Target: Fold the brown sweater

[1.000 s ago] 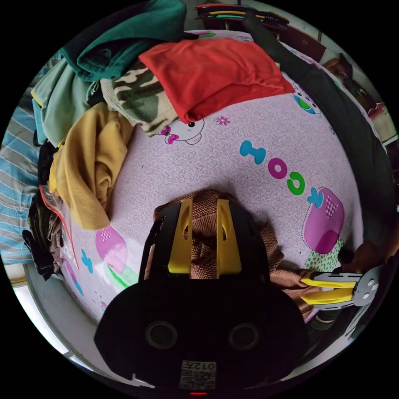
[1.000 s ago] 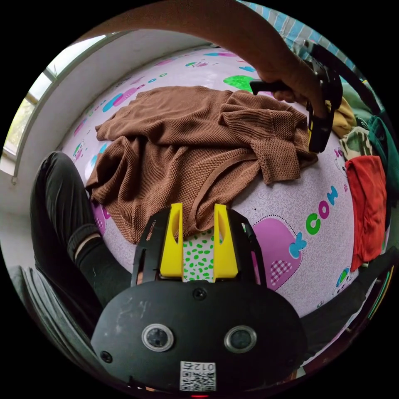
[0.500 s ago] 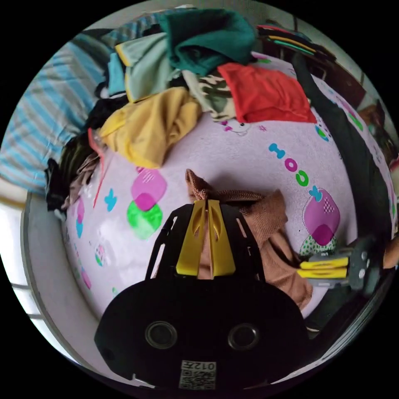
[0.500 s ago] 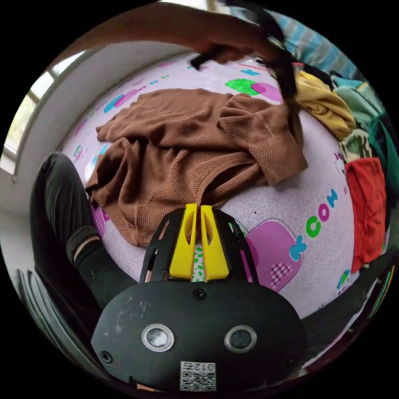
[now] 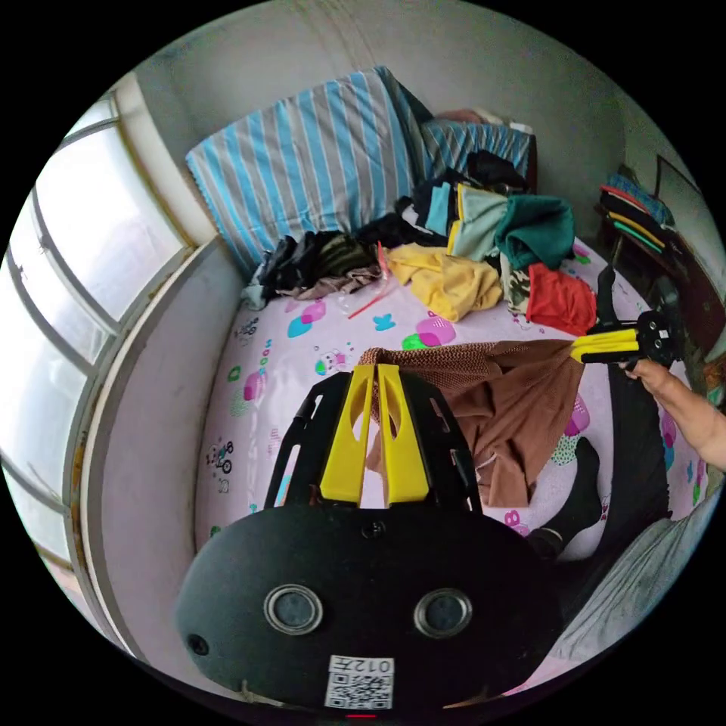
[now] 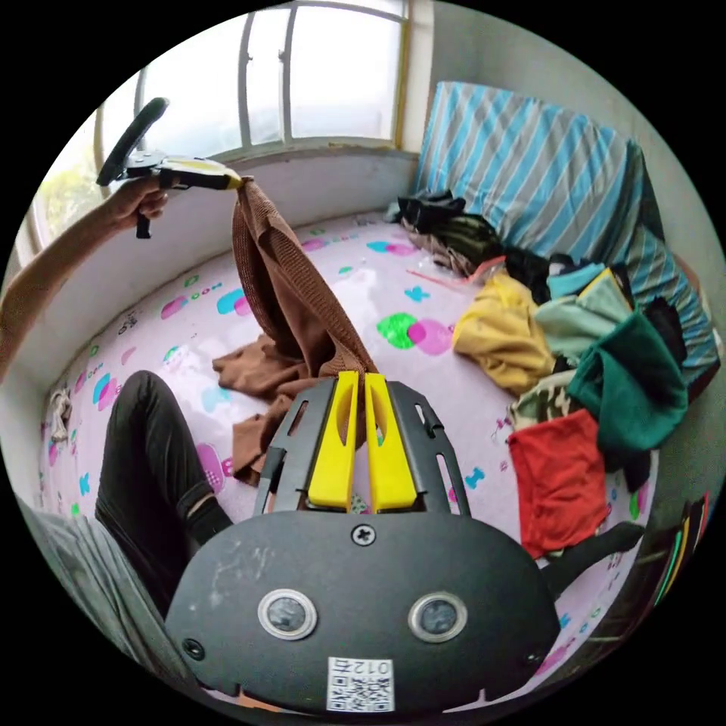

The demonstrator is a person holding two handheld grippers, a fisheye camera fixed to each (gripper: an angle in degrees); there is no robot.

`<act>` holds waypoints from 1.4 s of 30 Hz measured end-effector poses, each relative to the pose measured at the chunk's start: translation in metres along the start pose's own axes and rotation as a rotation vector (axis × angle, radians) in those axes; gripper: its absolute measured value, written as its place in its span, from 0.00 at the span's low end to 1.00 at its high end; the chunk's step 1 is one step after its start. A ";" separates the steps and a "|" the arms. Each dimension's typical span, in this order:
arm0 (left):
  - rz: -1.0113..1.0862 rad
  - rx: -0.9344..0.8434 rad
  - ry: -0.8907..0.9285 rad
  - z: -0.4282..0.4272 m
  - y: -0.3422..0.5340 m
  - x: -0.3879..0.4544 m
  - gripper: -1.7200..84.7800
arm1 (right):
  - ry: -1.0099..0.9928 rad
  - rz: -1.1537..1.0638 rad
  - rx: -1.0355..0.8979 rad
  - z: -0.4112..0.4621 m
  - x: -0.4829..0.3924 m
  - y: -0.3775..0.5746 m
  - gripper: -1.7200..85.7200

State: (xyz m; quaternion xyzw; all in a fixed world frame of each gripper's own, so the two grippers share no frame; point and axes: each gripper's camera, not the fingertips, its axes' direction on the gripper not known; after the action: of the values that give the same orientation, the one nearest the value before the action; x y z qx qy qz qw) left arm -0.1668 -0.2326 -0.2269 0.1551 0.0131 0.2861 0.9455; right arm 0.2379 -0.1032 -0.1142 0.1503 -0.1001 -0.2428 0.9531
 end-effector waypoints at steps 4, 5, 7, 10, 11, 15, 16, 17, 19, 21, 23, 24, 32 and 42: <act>-0.019 0.002 0.005 -0.064 0.041 -0.034 0.02 | -0.013 -0.115 -0.001 -0.037 -0.026 -0.019 0.01; -0.008 -0.020 0.015 -0.073 0.053 -0.042 0.02 | -0.021 -0.159 -0.020 -0.043 -0.034 -0.021 0.01; 0.010 -0.075 0.042 -0.073 0.071 -0.052 0.02 | -0.048 -0.208 -0.072 -0.044 -0.043 -0.025 0.01; 0.013 -0.234 0.093 -0.032 0.097 -0.067 0.02 | -0.091 -0.238 -0.175 -0.022 -0.047 -0.033 0.01; 0.010 -0.297 0.121 -0.006 0.108 -0.071 0.02 | -0.100 -0.235 -0.215 -0.007 -0.047 -0.035 0.01; -0.002 -0.452 0.181 0.075 0.141 -0.077 0.02 | -0.113 -0.220 -0.333 0.054 -0.045 -0.035 0.01; -0.005 -0.483 0.194 0.098 0.150 -0.077 0.02 | -0.116 -0.213 -0.350 0.062 -0.044 -0.034 0.01; -0.031 -0.512 0.202 0.119 0.159 -0.080 0.02 | -0.126 -0.198 -0.377 0.078 -0.042 -0.033 0.01; -0.067 -0.516 0.225 0.142 0.170 -0.085 0.03 | -0.135 -0.174 -0.413 0.097 -0.037 -0.029 0.01; -0.088 -0.531 0.239 0.159 0.179 -0.090 0.04 | -0.161 -0.134 -0.430 0.111 -0.028 -0.025 0.02; -0.090 -0.529 0.256 0.162 0.191 -0.103 0.07 | -0.191 -0.106 -0.410 0.107 -0.018 -0.023 0.04; -0.092 -0.518 0.258 0.159 0.194 -0.109 0.07 | -0.198 -0.090 -0.382 0.099 -0.011 -0.021 0.06; -0.158 -0.431 0.341 0.138 0.227 -0.165 0.14 | -0.291 0.144 -0.306 0.056 0.027 0.015 0.14; -0.166 -0.488 0.373 0.139 0.248 -0.170 0.14 | -0.322 0.312 -0.330 0.035 0.013 0.026 0.16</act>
State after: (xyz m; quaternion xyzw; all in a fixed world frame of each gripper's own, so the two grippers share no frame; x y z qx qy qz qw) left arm -0.4261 -0.1693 -0.0314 -0.1328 0.1300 0.2261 0.9562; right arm 0.2512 -0.0967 -0.0713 -0.0647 -0.2313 -0.1271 0.9624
